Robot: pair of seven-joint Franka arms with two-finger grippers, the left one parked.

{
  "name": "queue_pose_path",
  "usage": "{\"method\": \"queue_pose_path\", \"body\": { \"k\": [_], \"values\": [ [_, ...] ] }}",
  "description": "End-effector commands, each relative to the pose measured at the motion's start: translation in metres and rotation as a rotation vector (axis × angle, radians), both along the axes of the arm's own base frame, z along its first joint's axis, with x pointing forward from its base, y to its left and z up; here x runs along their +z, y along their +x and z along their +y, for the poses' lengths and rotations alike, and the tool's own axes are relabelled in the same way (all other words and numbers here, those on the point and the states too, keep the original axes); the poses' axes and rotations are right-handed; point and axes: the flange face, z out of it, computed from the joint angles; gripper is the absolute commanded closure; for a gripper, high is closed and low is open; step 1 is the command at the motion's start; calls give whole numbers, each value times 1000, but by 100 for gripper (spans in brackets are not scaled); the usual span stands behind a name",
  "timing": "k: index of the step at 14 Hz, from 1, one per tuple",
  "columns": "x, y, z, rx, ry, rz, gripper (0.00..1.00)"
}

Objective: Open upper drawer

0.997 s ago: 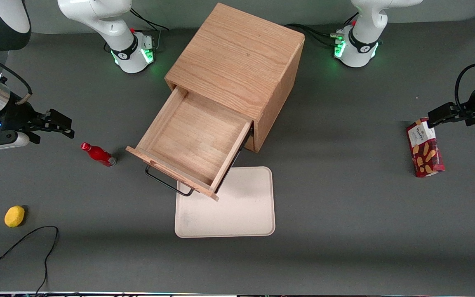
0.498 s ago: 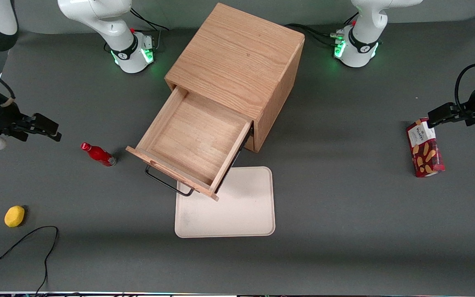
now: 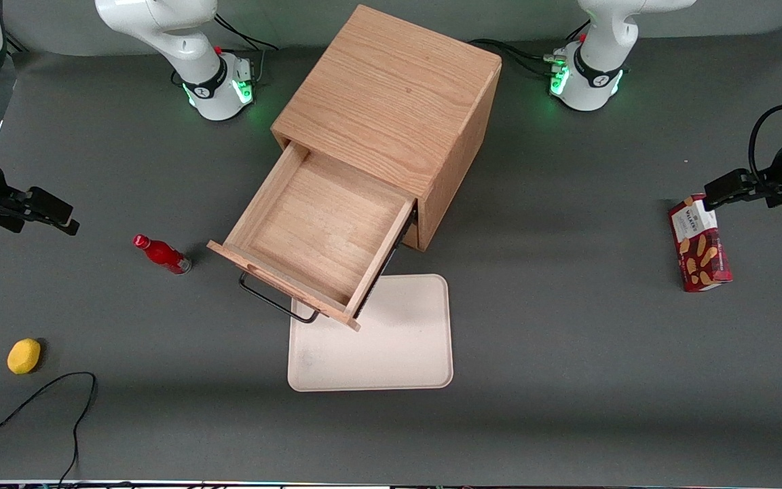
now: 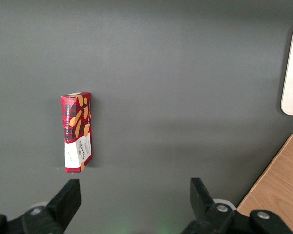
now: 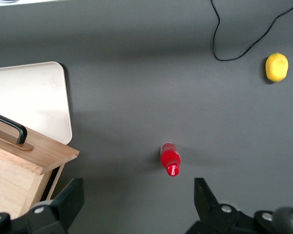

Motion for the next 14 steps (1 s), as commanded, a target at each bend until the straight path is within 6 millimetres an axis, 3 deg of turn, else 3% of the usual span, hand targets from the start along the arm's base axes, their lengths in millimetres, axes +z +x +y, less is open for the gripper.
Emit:
{"method": "queue_pose_path", "body": {
  "k": [1,14],
  "values": [
    [14,-15,-7,-25,12,-18,0],
    [5,-10,-9,-2,6,6,0]
  ]
}}
